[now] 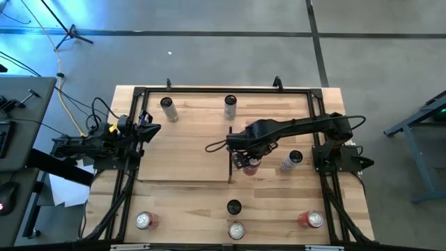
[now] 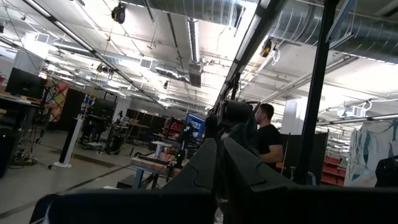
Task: Place canned beverage on shelf
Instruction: Put the top red soda can on the shelf
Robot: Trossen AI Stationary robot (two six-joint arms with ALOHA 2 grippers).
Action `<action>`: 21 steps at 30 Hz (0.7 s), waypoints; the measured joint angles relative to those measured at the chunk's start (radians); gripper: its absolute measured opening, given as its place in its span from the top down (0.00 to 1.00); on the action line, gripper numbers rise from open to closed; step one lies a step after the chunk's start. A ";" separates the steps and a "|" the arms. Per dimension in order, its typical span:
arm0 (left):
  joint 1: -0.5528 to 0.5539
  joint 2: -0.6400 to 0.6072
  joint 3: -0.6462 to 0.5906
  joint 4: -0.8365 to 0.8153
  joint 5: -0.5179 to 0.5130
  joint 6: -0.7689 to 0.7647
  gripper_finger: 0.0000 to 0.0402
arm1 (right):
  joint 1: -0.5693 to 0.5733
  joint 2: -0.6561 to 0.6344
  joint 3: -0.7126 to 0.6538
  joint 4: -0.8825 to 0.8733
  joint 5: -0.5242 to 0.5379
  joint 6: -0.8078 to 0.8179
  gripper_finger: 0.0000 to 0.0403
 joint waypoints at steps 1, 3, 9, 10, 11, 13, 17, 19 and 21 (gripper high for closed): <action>0.000 0.000 0.000 0.000 0.000 0.000 0.98 | 0.000 0.000 0.000 0.006 0.022 0.004 0.31; 0.000 0.000 0.000 0.000 0.000 0.000 0.98 | -0.001 0.000 0.000 0.012 0.055 0.023 0.31; 0.000 0.000 0.000 0.000 0.000 0.000 0.98 | -0.001 0.028 0.000 0.008 0.081 0.026 0.31; 0.000 0.000 0.000 0.000 0.000 0.000 0.98 | -0.001 0.033 0.000 0.010 0.077 0.026 0.31; 0.000 0.000 0.000 0.000 0.000 0.000 0.98 | -0.001 0.035 0.000 0.012 0.073 0.026 0.31; 0.000 0.000 0.000 0.000 0.000 0.000 0.98 | 0.000 0.037 0.000 0.023 0.072 0.026 0.31; 0.000 0.000 0.000 0.000 0.000 0.000 0.98 | -0.001 0.037 -0.003 0.055 0.090 0.026 0.31; 0.000 0.000 0.000 0.000 0.000 0.000 0.98 | -0.002 0.041 -0.016 0.071 0.089 0.026 0.31; 0.000 0.000 0.000 0.000 0.000 0.000 0.98 | -0.002 0.044 -0.037 0.083 0.086 0.026 0.31</action>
